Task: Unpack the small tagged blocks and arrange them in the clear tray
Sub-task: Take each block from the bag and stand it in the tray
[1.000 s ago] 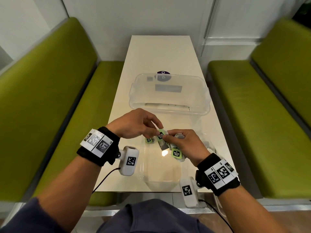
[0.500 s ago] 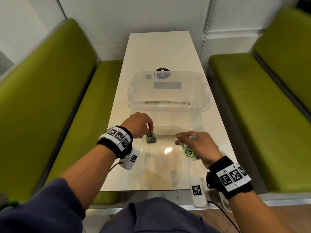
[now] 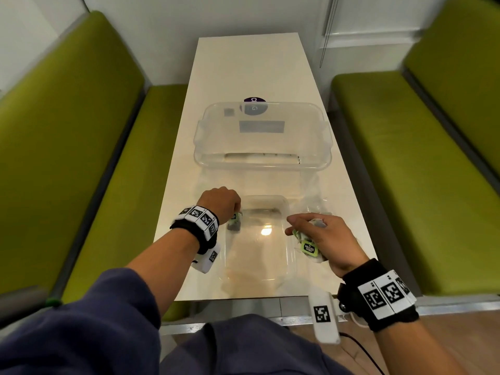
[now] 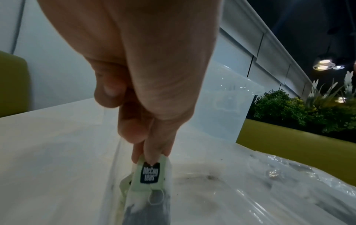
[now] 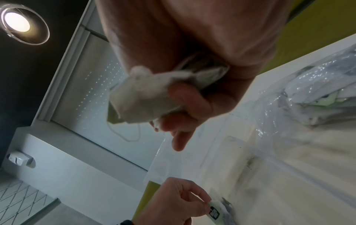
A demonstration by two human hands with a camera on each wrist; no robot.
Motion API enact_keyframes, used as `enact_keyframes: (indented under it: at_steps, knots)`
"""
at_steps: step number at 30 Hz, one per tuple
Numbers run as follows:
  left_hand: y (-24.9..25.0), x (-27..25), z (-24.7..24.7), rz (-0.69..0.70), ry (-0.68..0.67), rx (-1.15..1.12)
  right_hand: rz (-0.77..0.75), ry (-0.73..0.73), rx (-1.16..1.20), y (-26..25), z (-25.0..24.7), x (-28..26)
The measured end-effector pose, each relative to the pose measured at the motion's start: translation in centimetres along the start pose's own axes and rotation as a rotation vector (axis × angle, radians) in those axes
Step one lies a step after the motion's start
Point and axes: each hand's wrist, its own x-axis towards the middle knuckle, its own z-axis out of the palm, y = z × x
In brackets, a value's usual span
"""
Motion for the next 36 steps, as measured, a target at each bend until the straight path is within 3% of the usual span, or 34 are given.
enact_keyframes:
  at_steps: [9, 26, 32, 36]
  knots:
    - [-0.3, 0.7, 0.4, 0.022, 0.045, 0.093, -0.01, -0.01, -0.014, -0.3, 0.1, -0.1]
    - [-2.2, 0.1, -0.4, 0.017, 0.165, -0.102, 0.067, -0.005, 0.028, -0.1, 1.7, -0.3]
    - [-2.4, -2.1, -2.1, -0.001, 0.242, -0.373, 0.102, -0.027, 0.108, 0.2, 1.5, -0.6]
    - [-1.0, -5.0, -4.0, 0.066, 0.24, -0.591, 0.135, -0.022, 0.169, 0.9, 1.6, -0.5]
